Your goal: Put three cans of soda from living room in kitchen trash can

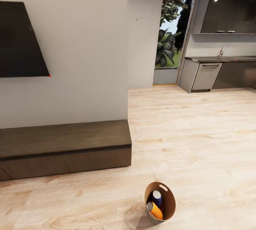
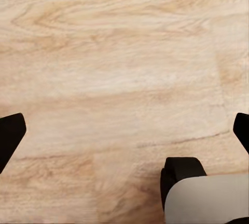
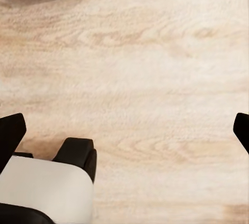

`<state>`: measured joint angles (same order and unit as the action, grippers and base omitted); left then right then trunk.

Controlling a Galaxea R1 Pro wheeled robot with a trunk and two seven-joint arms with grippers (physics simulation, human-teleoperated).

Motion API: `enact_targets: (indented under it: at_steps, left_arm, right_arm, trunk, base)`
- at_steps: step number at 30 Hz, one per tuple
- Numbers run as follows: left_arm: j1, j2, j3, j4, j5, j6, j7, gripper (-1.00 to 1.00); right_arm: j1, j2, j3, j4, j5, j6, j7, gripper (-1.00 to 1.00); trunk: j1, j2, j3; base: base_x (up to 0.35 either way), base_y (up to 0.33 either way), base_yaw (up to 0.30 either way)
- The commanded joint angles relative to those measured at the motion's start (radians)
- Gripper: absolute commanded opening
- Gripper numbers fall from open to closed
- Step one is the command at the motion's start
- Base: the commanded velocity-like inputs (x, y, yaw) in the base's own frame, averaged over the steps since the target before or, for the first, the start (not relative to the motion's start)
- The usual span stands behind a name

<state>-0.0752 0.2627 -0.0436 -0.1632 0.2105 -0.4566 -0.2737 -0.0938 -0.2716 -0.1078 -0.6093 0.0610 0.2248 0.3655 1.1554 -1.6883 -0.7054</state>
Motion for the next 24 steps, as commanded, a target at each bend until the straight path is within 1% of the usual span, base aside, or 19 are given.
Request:
enact_targets:
  at_steps: [1,2,4,5,6,7,8,10,11,13,16,18,21,22,24]
  left_arm:
    - [-0.002,-0.001,0.0,0.008,0.0,0.0,0.019,1.0]
    - [-0.003,-0.002,0.0,0.012,0.001,-0.001,0.039,1.0]
    - [-0.004,-0.003,0.0,0.014,0.001,-0.001,0.059,1.0]
    - [-0.005,-0.003,0.0,0.016,0.002,-0.002,0.081,1.0]
    - [-0.005,-0.003,0.001,0.017,0.002,-0.002,0.091,1.0]
    - [-0.006,-0.003,0.002,0.018,0.006,-0.003,0.109,1.0]
    - [-0.006,-0.003,0.003,0.018,0.011,-0.003,0.116,1.0]
    - [-0.006,-0.003,0.011,0.018,0.03,-0.005,0.126,1.0]
    - [-0.006,-0.003,0.025,0.019,0.057,-0.006,0.133,1.0]
    - [-0.006,-0.003,0.033,0.019,0.079,-0.006,0.138,1.0]
    - [-0.006,-0.004,0.039,0.02,0.097,-0.007,0.145,1.0]
    - [-0.006,-0.006,0.042,0.02,0.109,-0.007,0.15,1.0]
    - [-0.006,-0.015,0.041,0.021,0.112,-0.007,0.152,1.0]
    - [-0.006,-0.021,0.037,0.022,0.111,-0.006,0.151,1.0]
    - [-0.006,-0.024,0.031,0.023,0.111,-0.005,0.152,1.0]
  right_arm:
    - [0.0,0.003,-0.015,0.042,-0.001,-0.045,0.0,1.0]
    - [0.0,0.007,-0.032,0.082,-0.001,-0.089,0.0,1.0]
    - [0.0,0.01,-0.052,0.12,0.0,-0.124,0.0,1.0]
    - [0.0,0.011,-0.079,0.146,0.0,-0.15,0.0,1.0]
    - [0.0,0.012,-0.095,0.156,0.0,-0.164,0.0,1.0]
    - [0.0,0.014,-0.128,0.177,0.0,-0.197,0.0,1.0]
    - [0.0,0.015,-0.142,0.188,0.0,-0.215,0.0,1.0]
    - [0.0,0.016,-0.161,0.217,0.0,-0.245,-0.001,1.0]
    - [0.0,0.017,-0.175,0.247,0.001,-0.269,-0.003,1.0]
    - [0.0,0.019,-0.186,0.27,0.001,-0.291,-0.009,1.0]
    - [0.0,0.02,-0.196,0.291,0.001,-0.327,-0.016,1.0]
    - [0.0,0.023,-0.201,0.326,0.001,-0.372,-0.032,1.0]
    - [0.0,0.024,-0.203,0.339,0.001,-0.386,-0.038,1.0]
    - [0.0,0.024,-0.203,0.344,0.001,-0.39,-0.04,1.0]
    - [0.0,0.024,-0.203,0.346,0.001,-0.392,-0.04,1.0]
  trunk:
    - [-0.004,0.007,0.005]
    - [-0.008,0.014,0.01]
    - [-0.015,0.028,0.019]
    - [-0.019,0.035,0.024]
    - [-0.023,0.042,0.028]
    - [-0.027,0.049,0.033]
    - [-0.031,0.056,0.038]
    - [-0.038,0.07,0.047]
    - [-0.042,0.077,0.052]
    - [-0.05,0.091,0.061]
    - [-0.061,0.112,0.076]
    - [-0.069,0.126,0.085]
    - [-0.081,0.147,0.099]
    - [-0.084,0.154,0.104]
    - [-0.092,0.168,0.113]
  base:
    - [0.0,0.0,0.0]
    - [0.0,0.0,0.0]
    - [0.0,0.0,0.0]
    - [0.0,0.0,0.0]
    - [0.0,0.0,0.0]
    - [0.0,0.0,0.0]
    - [0.0,0.0,0.0]
    - [0.0,0.0,0.0]
    - [0.0,0.0,0.0]
    - [0.0,0.0,0.0]
    - [0.0,0.0,0.0]
    - [0.0,0.0,0.0]
    - [0.0,0.0,0.0]
    - [0.0,0.0,0.0]
    - [0.0,0.0,0.0]
